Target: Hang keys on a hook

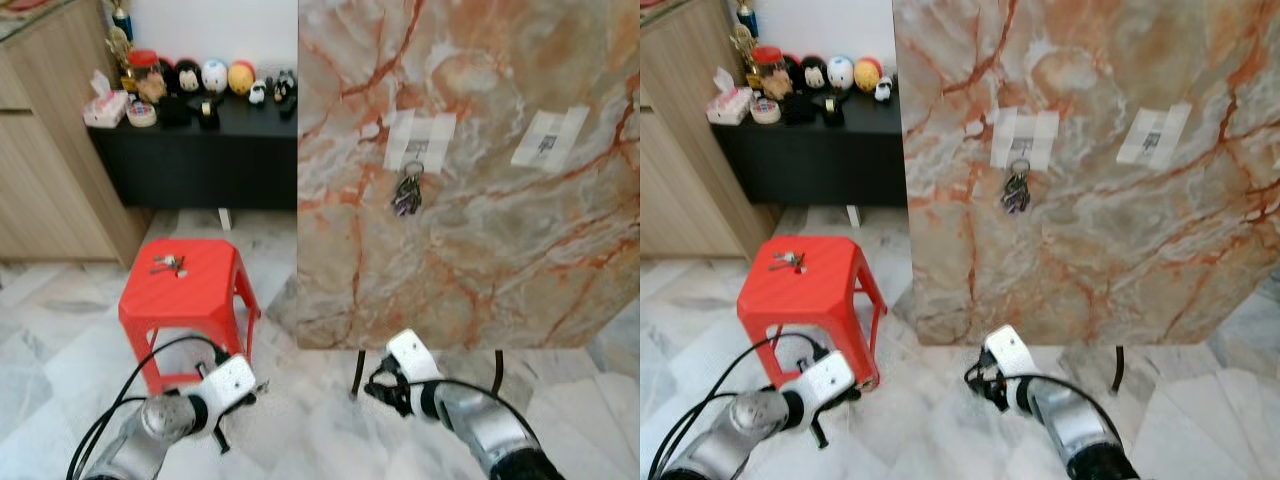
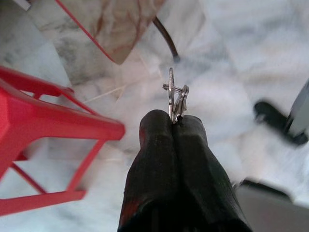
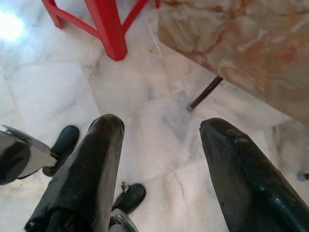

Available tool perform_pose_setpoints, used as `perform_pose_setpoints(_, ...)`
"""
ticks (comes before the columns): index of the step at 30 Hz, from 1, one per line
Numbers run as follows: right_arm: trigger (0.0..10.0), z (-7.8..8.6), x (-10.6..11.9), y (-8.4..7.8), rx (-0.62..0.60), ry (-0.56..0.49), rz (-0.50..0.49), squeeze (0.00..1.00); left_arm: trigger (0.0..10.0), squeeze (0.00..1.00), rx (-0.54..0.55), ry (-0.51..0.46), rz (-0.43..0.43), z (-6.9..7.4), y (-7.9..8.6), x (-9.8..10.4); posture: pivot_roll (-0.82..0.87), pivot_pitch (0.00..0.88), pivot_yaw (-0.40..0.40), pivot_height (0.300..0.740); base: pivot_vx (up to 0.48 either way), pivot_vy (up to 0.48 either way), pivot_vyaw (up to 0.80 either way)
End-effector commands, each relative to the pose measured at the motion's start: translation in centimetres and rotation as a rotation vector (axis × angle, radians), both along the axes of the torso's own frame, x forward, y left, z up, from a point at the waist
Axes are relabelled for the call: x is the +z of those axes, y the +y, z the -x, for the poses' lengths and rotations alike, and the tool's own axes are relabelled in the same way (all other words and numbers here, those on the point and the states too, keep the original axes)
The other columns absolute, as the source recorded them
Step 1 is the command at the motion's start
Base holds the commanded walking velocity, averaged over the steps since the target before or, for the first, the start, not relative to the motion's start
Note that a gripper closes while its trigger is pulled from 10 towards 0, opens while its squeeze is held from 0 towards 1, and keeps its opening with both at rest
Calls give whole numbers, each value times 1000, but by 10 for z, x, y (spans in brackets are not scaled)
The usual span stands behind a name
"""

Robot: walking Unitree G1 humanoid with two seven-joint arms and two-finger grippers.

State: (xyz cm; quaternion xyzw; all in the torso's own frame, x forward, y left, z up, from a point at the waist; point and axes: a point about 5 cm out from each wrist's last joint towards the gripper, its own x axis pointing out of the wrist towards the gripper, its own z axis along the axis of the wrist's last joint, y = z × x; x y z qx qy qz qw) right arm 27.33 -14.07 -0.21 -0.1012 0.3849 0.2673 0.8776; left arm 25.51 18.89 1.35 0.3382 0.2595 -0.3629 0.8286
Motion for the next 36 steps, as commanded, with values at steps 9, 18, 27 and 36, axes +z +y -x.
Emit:
perform_pose_setpoints(9, 10000, 1, -11, -2, -3, -20, 76, 0, 10000, 0, 102, -406, -344, -32, 25, 22, 24, 66, -78, 737, 0, 0, 0)
perform_pose_setpoints(18, 10000, 0, -13, 3, 10, -28, 64, 0, 10000, 0, -3, -283, -114, -18, 9, 11, 24, 67, -77, 737, 0, 0, 0)
perform_pose_setpoints(27, 10000, 0, -14, 5, 24, -31, 58, 0, 10000, 0, 105, -296, -107, -25, 20, 12, 23, 59, -77, 737, 0, 0, 0)
perform_pose_setpoints(36, 10000, 1, -17, 6, 5, -38, 57, 0, 10000, 0, 104, -260, 52, -21, 3, 11, 18, 35, -79, 737, 0, 0, 0)
